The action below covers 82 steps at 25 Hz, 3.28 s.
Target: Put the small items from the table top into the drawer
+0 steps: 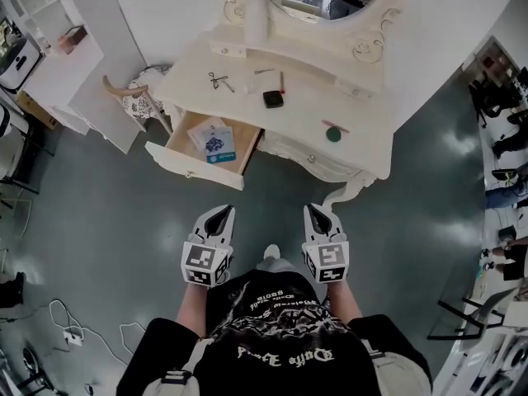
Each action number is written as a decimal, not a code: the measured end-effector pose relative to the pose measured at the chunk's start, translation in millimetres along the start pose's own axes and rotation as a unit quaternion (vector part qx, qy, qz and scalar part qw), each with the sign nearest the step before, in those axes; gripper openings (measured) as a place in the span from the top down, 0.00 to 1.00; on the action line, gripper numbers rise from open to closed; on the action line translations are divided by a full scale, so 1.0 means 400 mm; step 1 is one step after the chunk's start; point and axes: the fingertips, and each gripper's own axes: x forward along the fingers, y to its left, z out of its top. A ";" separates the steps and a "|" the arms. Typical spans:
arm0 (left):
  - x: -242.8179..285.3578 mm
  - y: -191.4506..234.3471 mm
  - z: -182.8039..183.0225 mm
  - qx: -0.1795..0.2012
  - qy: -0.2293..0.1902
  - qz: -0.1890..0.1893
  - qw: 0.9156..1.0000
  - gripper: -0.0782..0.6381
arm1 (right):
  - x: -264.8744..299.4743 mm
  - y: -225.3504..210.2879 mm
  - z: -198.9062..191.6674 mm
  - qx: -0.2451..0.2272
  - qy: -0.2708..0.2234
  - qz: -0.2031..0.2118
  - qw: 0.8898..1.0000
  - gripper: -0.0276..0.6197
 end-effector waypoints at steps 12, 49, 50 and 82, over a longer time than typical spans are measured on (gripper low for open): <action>0.148 -0.052 0.032 -0.003 -0.003 0.016 1.000 0.87 | 0.048 -0.133 -0.015 0.017 0.009 0.027 0.999 0.94; 0.290 0.428 0.124 0.030 0.020 -0.048 0.998 0.87 | 0.445 -0.009 0.105 0.076 0.051 -0.040 0.995 0.94; 0.292 0.445 0.126 0.032 0.020 -0.054 0.998 0.87 | 0.454 -0.001 0.109 0.081 0.051 -0.048 0.994 0.94; 0.326 0.588 0.130 -0.001 0.026 -0.031 0.999 0.87 | 0.685 -0.061 0.218 0.095 0.076 -0.013 0.992 0.55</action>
